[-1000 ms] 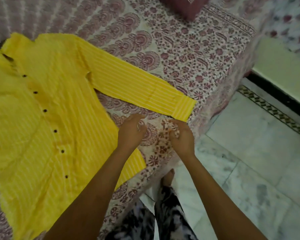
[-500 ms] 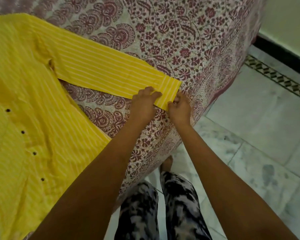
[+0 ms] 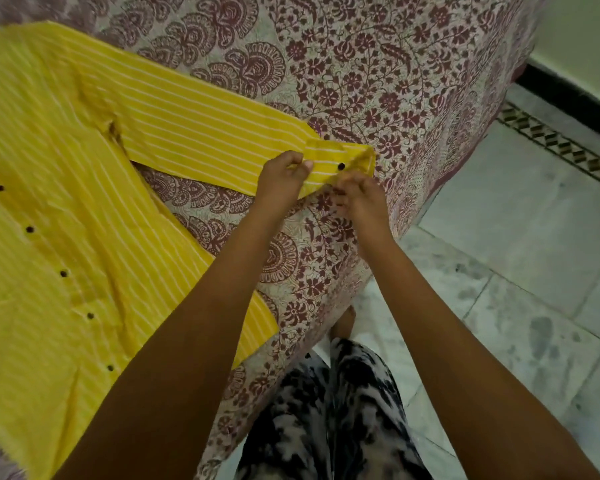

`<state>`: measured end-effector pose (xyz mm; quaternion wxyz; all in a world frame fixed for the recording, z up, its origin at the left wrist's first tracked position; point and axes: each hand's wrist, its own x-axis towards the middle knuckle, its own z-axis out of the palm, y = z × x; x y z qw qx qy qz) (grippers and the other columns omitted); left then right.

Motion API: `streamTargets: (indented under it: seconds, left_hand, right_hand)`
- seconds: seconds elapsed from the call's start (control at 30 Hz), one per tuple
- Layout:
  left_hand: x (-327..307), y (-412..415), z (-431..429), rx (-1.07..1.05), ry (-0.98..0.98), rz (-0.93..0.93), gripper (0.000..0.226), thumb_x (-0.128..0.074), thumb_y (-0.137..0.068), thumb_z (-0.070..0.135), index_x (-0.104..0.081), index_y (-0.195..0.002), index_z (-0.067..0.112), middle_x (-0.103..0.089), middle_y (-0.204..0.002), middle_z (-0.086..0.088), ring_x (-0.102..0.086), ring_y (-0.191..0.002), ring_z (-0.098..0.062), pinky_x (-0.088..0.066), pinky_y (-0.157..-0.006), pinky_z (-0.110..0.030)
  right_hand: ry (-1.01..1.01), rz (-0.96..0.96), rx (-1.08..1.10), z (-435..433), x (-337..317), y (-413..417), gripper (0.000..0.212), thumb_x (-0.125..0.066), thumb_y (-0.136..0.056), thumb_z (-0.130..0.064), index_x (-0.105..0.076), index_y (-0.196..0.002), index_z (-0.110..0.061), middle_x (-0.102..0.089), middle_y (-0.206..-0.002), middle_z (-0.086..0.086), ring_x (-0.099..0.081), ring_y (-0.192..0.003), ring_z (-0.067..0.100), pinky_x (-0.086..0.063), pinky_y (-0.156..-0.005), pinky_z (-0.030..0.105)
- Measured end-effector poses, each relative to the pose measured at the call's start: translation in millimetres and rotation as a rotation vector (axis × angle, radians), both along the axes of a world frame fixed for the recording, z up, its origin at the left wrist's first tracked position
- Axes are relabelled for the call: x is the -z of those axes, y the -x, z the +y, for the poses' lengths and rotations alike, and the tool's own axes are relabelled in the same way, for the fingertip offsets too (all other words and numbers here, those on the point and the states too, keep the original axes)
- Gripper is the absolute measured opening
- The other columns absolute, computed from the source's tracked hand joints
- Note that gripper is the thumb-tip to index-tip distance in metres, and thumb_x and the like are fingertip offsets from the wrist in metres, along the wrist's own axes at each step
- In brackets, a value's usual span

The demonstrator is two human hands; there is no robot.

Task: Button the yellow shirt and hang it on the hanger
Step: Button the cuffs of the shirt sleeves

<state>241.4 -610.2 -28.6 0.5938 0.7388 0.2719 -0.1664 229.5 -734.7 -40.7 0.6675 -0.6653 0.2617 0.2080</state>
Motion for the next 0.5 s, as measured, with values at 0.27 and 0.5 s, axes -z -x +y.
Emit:
streamTargets:
  seconds: [0.27,0.5]
  left_hand:
    - [-22,1,35,-0.098,0.18,0.037,0.007,-0.049,-0.095,0.018,-0.055,-0.092,0.016,-0.052,-0.128,-0.017,-0.049,-0.118,-0.035,-0.04,-0.099,-0.047]
    - [-22,-12,58,0.048,-0.052,-0.251,0.011,-0.048,-0.093,0.008,-0.043,-0.096,0.017,-0.045,-0.068,0.005,-0.043,-0.055,0.002,-0.038,-0.055,-0.016]
  right_hand:
    - [0.559,-0.159,0.18,18,-8,-3,0.055,-0.071,-0.077,-0.021,-0.04,-0.122,-0.01,-0.037,-0.127,0.012,-0.051,-0.097,0.02,-0.047,-0.076,0.029]
    - [0.288,-0.208,0.008,33,-6,-7,0.018,-0.063,-0.082,-0.016,-0.068,-0.089,-0.001,-0.063,-0.076,0.023,-0.058,-0.068,0.028,-0.048,-0.065,0.045]
